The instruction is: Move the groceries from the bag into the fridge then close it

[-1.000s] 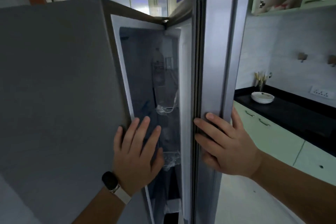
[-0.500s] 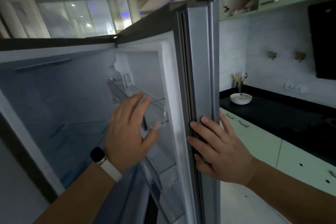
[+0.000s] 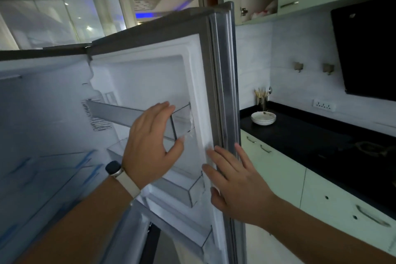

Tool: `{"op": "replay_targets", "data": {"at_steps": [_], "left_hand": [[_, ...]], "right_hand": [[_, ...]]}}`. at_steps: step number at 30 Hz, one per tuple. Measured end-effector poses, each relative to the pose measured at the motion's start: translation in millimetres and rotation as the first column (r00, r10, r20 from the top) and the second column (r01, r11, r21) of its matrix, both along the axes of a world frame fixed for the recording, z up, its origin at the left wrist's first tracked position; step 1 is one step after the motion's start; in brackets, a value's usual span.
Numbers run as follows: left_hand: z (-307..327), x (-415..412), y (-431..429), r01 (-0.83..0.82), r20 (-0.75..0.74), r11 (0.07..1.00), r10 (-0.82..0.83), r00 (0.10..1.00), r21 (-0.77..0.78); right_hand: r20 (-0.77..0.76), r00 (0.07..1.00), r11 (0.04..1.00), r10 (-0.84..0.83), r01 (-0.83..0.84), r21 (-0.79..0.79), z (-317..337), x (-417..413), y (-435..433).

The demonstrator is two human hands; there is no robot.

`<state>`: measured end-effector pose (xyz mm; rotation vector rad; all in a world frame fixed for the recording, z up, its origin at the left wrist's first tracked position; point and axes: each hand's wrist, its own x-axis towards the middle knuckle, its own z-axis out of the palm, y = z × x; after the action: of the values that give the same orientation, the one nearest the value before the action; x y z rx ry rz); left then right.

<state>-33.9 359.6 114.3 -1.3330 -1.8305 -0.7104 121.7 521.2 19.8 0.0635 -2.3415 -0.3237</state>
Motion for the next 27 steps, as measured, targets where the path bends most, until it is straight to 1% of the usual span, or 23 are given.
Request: {"op": "replay_targets", "data": {"at_steps": [5,8,14,19,24,27], "left_hand": [[5,-16,29,-0.027,-0.053,0.996,0.023,0.998,-0.085],[5,-36,42,-0.036,-0.1,0.994,0.025,0.995,-0.107],[4,-74,74,-0.046,-0.209,0.997,0.033,0.977,-0.058],[4,-112,104,-0.022,-0.334,1.0,0.017,0.943,-0.011],[2,-159,123,-0.056,-0.438,0.996,0.083,0.895,0.073],[2,-176,135,-0.055,-0.469,0.996,0.085,0.879,0.077]], "right_hand": [[0.092,0.996,0.999,-0.021,0.026,-0.045,-13,-9,25],[0.134,0.991,0.997,-0.023,0.032,-0.071,-19,-22,37],[0.202,0.979,0.995,-0.006,0.026,-0.094,-32,-61,56],[0.306,0.95,0.998,-0.053,0.06,-0.015,-29,-110,73],[0.386,0.913,0.99,-0.131,0.141,0.002,-23,-156,92],[0.381,0.914,0.99,-0.139,0.138,0.031,-26,-176,105]]}}
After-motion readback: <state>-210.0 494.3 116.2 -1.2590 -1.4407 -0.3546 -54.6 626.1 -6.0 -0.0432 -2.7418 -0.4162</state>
